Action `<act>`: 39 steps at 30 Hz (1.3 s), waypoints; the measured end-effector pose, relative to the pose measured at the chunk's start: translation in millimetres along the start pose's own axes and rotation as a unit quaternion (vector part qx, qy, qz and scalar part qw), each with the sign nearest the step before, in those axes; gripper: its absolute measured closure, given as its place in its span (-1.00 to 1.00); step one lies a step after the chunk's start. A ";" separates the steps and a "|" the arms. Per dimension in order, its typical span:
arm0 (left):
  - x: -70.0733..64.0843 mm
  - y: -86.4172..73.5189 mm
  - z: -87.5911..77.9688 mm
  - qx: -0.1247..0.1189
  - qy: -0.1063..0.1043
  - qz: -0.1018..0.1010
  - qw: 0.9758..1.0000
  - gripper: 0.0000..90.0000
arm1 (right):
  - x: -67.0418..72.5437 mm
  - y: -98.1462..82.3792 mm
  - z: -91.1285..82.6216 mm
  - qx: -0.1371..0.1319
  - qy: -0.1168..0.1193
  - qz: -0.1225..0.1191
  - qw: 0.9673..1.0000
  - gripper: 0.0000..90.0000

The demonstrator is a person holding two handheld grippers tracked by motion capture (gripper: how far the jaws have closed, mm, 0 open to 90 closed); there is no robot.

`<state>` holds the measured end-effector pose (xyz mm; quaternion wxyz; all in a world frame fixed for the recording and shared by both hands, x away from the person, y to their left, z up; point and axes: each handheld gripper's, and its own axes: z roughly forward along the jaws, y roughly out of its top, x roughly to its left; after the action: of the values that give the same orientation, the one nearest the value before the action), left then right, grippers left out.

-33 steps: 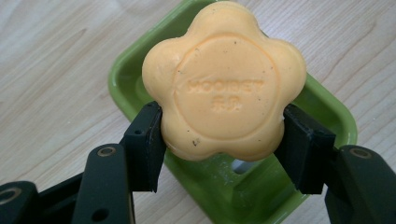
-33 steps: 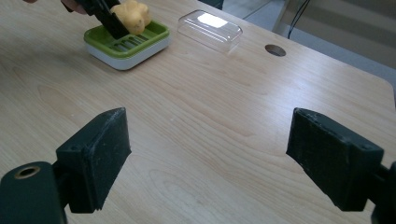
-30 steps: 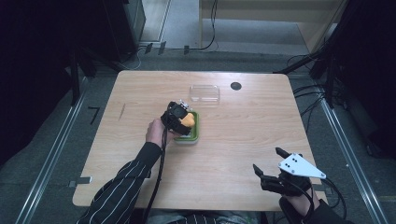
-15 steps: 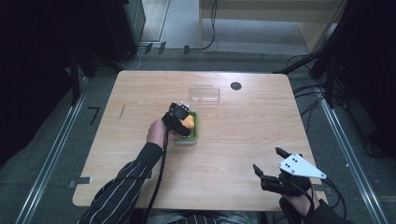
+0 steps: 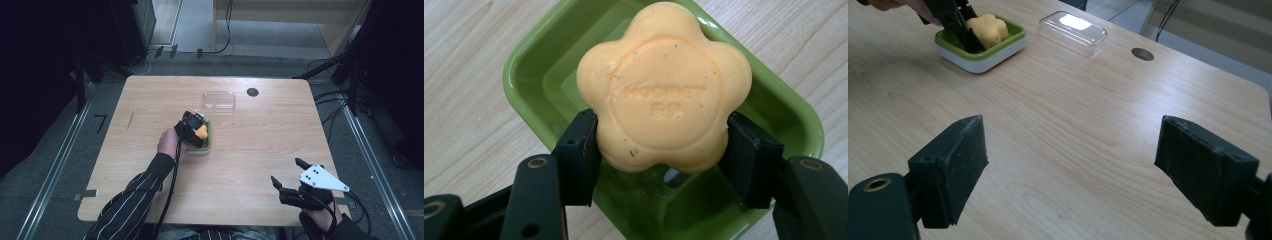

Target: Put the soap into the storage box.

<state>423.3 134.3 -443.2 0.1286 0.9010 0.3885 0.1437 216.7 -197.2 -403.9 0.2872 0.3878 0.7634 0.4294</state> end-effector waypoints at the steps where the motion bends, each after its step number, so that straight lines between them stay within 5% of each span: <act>1: -1.1 0.5 1.4 -0.002 -0.003 -0.002 1.000 -0.15 | 0.1 0.0 0.0 0.001 0.000 0.000 1.000 -0.70; 20: 0.6 5.2 -8.8 -0.006 0.013 0.007 1.000 -0.63 | -3.2 -1.5 1.4 0.004 -0.001 0.003 1.000 -0.70; 39: -6.9 1.3 -31.6 -0.002 0.005 0.008 1.000 -0.83 | -1.1 -3.6 -6.6 -0.001 -0.011 0.005 1.000 -0.70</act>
<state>408.3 132.1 -414.5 0.1271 0.9033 0.3813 0.1496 211.0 -202.2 -403.9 0.2938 0.3964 0.7578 0.4269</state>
